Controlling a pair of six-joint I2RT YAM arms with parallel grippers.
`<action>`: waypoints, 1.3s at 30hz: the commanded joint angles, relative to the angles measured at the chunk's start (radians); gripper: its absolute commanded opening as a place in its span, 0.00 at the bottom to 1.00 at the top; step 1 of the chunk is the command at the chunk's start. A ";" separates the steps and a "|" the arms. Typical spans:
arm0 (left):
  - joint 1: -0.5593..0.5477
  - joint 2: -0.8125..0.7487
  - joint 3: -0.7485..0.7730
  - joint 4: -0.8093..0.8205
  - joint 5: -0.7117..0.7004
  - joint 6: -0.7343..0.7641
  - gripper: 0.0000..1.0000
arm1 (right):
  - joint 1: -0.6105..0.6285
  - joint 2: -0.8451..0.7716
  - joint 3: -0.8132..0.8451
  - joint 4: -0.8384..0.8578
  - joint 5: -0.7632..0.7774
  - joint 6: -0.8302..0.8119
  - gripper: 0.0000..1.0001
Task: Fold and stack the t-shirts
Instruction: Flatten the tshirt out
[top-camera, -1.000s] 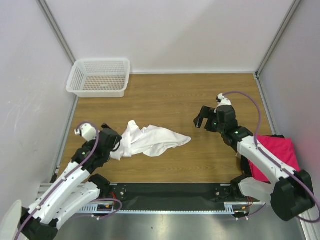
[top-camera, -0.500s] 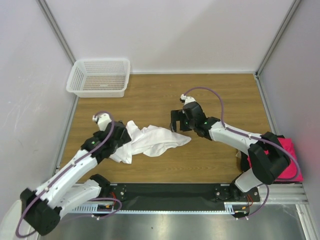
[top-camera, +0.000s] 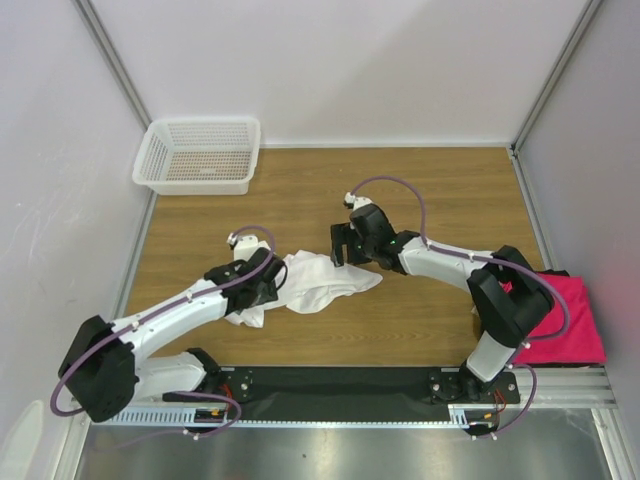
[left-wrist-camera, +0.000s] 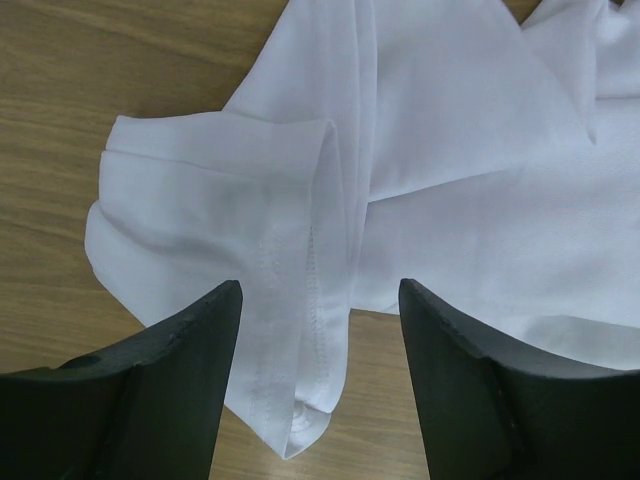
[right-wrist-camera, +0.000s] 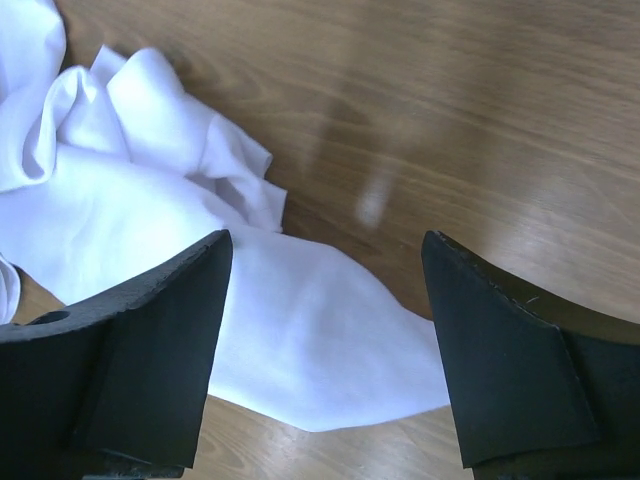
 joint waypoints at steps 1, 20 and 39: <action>-0.014 0.038 0.002 0.035 -0.037 0.015 0.69 | 0.035 0.024 0.055 0.002 -0.008 -0.024 0.82; -0.018 0.102 0.001 0.019 -0.133 -0.044 0.07 | 0.060 0.105 0.074 0.007 0.009 -0.021 0.23; -0.014 -0.307 0.145 -0.159 -0.313 -0.194 0.00 | -0.084 -0.271 -0.202 -0.116 0.174 0.033 0.00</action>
